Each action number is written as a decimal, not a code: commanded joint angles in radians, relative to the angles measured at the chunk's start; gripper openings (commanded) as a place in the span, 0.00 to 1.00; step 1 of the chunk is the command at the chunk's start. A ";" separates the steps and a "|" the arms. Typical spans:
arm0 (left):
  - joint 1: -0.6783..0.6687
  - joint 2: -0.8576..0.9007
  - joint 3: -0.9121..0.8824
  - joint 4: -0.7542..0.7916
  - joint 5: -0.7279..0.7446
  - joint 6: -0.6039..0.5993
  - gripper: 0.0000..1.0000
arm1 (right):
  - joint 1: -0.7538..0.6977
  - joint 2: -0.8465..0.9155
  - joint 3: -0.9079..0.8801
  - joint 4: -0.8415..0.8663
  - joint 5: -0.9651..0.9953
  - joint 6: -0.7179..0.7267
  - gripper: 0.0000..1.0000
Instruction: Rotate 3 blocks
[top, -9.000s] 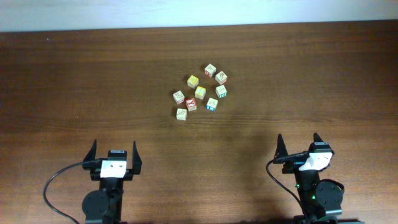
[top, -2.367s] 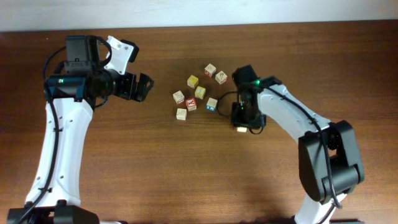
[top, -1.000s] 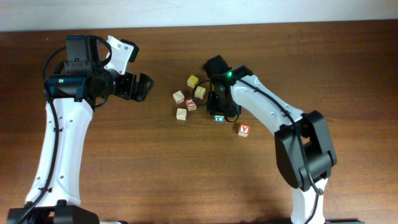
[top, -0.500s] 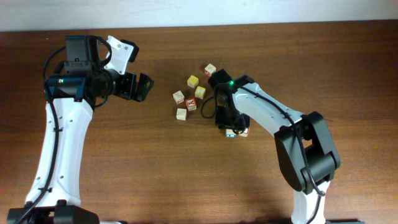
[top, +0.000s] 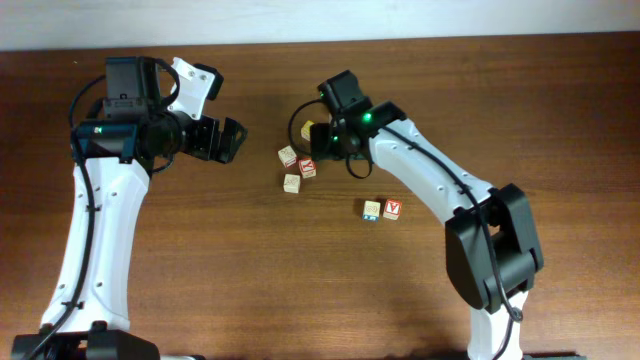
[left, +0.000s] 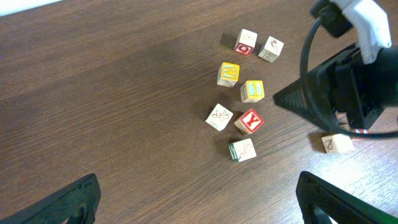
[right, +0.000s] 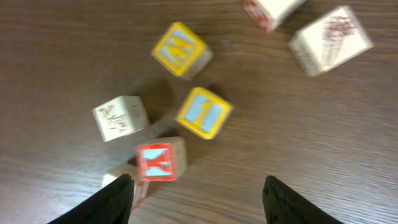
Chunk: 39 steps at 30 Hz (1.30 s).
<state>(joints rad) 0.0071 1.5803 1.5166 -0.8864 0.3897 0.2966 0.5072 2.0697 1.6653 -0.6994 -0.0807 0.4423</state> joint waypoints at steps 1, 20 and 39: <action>0.000 -0.004 0.014 0.002 0.014 0.011 0.99 | 0.055 0.069 0.009 0.037 -0.021 0.039 0.66; 0.000 -0.004 0.014 0.002 0.014 0.011 0.99 | 0.064 0.134 0.019 0.039 -0.016 -0.042 0.31; 0.000 -0.004 0.014 0.002 0.014 0.011 0.99 | 0.045 -0.017 -0.157 -0.318 0.153 0.296 0.28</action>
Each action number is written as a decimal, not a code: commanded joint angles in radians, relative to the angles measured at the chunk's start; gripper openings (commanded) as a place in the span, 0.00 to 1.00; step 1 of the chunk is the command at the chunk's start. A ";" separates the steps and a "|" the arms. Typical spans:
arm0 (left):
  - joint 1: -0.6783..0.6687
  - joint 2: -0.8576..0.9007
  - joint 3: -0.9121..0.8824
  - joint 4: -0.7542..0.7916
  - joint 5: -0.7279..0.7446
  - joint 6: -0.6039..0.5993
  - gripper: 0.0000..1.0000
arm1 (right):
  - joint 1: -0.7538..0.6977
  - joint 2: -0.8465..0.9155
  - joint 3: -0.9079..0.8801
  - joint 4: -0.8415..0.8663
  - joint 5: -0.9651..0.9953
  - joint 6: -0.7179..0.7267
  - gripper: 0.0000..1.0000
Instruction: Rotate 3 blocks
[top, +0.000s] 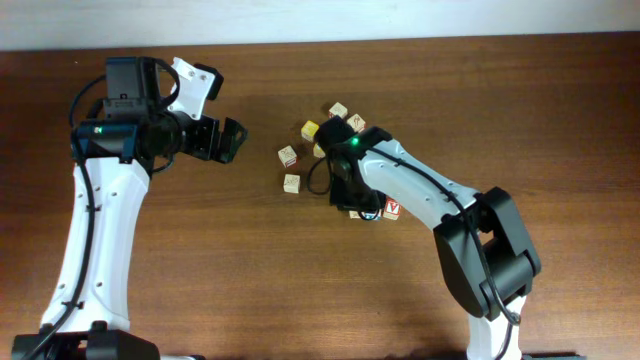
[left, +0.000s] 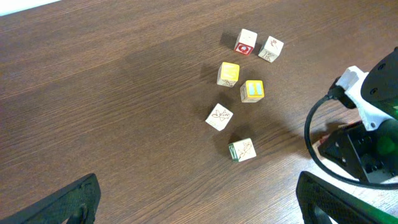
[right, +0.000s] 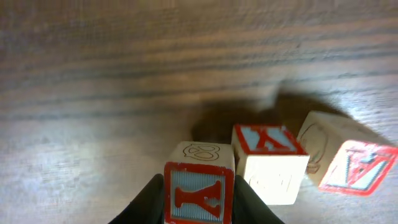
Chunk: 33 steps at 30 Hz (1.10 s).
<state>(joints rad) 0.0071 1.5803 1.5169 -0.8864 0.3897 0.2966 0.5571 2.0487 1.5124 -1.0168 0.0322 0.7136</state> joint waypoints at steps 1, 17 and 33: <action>0.000 -0.004 0.014 0.002 0.014 0.011 0.99 | -0.005 0.004 -0.004 0.002 0.041 0.025 0.28; 0.000 -0.004 0.014 0.002 0.014 0.011 0.99 | -0.080 -0.241 0.066 -0.095 -0.069 -0.191 0.49; 0.000 -0.004 0.014 0.002 0.014 0.011 0.99 | 0.008 -0.130 -0.236 0.183 -0.113 -0.008 0.04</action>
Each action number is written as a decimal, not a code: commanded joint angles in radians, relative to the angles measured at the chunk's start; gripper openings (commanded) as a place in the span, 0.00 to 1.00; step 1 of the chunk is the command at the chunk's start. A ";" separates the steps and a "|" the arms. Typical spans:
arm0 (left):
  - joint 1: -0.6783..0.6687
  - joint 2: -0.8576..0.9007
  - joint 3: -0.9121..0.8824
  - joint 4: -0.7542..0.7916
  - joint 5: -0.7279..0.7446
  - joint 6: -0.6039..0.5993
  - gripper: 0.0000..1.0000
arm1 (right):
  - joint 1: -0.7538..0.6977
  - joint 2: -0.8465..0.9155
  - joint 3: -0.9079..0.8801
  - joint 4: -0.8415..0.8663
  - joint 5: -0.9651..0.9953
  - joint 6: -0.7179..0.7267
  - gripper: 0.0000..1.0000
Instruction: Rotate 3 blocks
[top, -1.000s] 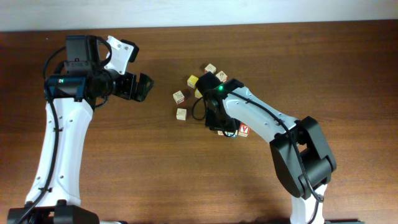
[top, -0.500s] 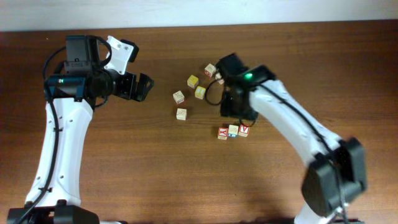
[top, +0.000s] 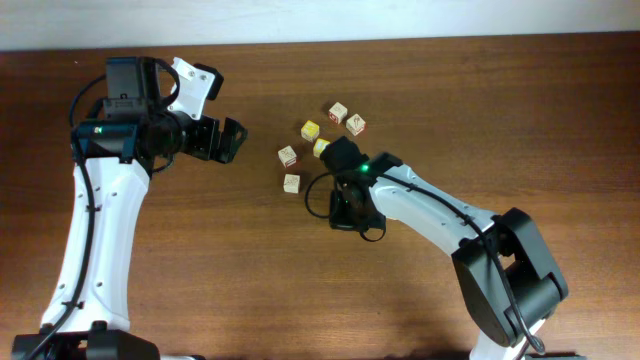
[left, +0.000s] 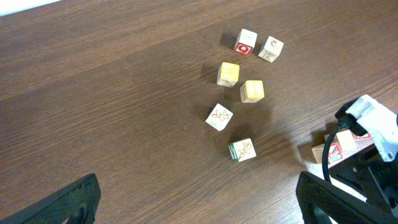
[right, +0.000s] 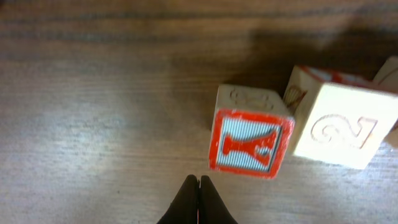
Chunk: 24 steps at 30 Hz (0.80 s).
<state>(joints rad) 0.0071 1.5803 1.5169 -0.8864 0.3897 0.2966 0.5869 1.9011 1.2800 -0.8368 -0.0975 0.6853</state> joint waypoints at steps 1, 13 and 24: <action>0.000 -0.004 0.014 0.002 0.014 0.011 0.99 | -0.026 0.023 -0.003 0.002 0.014 0.028 0.04; 0.000 -0.004 0.014 0.002 0.014 0.011 0.99 | -0.093 -0.092 0.067 -0.095 -0.059 -0.073 0.04; 0.000 -0.004 0.014 0.002 0.014 0.011 0.99 | -0.314 -0.082 -0.050 -0.071 0.050 -0.182 0.04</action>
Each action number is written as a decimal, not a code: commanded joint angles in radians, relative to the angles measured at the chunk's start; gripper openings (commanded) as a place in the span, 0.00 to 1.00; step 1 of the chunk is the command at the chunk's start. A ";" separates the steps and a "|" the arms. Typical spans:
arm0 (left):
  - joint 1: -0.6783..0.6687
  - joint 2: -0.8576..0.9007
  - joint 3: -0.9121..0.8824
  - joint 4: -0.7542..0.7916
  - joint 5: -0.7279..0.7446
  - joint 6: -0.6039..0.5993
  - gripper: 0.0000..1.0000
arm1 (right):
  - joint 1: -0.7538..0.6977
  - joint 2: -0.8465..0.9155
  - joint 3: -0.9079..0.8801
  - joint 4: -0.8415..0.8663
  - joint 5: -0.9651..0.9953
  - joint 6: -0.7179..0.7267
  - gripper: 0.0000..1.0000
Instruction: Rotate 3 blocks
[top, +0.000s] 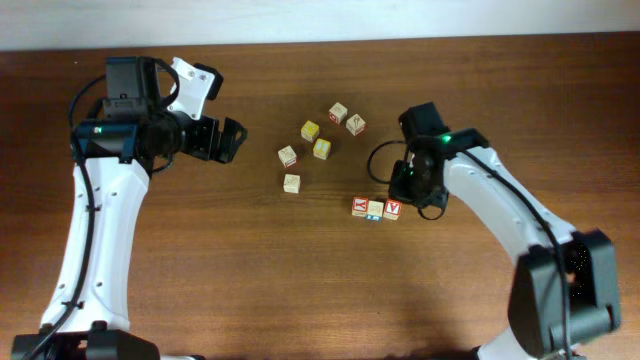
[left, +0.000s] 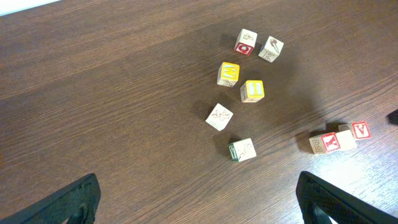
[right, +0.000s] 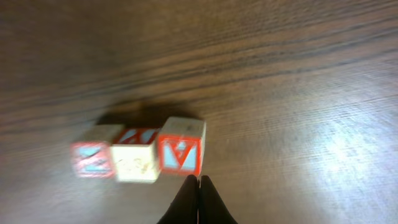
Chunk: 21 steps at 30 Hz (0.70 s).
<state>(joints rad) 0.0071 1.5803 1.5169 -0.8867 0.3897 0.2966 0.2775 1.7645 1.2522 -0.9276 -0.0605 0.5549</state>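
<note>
Three blocks lie in a row on the table: a red Y block (top: 360, 207), a pale block (top: 374, 209) and a red V block (top: 392, 208). In the right wrist view the V block (right: 180, 154) sits just beyond my right gripper (right: 199, 185), which is shut with nothing in it. From overhead the right gripper (top: 408, 188) hangs just right of the row. My left gripper (top: 238, 140) is open far to the left, with nothing between its fingers (left: 74, 199). In the left wrist view the row (left: 339, 140) shows at the right.
Several more blocks are scattered behind and left of the row: two yellow ones (top: 311, 130) (top: 321, 148), two red-marked ones (top: 339, 111) (top: 355, 124) and two pale ones (top: 288, 156) (top: 291, 183). Brown wooden table (top: 200, 280) all round.
My right gripper, still shut, was over the left end of the row, just before the Y block. Now it is off the row's right end, and all three blocks show from overhead.
My right gripper was open above the scattered cluster, where the red Y block lay. Then it was shut on the Y block beside the two separate blocks. Then the Y block stood on the table against them, fingers shut and empty. Now the gripper is right of the row.
</note>
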 joint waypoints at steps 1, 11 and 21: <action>0.000 -0.004 0.014 0.002 0.014 0.011 0.99 | -0.005 0.095 -0.022 0.036 0.022 -0.054 0.04; 0.000 -0.004 0.014 0.002 0.014 0.011 0.99 | -0.010 0.161 -0.022 0.114 -0.027 -0.203 0.04; 0.000 -0.004 0.014 0.002 0.014 0.011 0.99 | 0.038 0.161 -0.018 0.147 -0.113 -0.315 0.04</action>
<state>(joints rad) 0.0071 1.5803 1.5166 -0.8864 0.3897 0.2966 0.3050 1.9198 1.2377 -0.7815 -0.1497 0.2825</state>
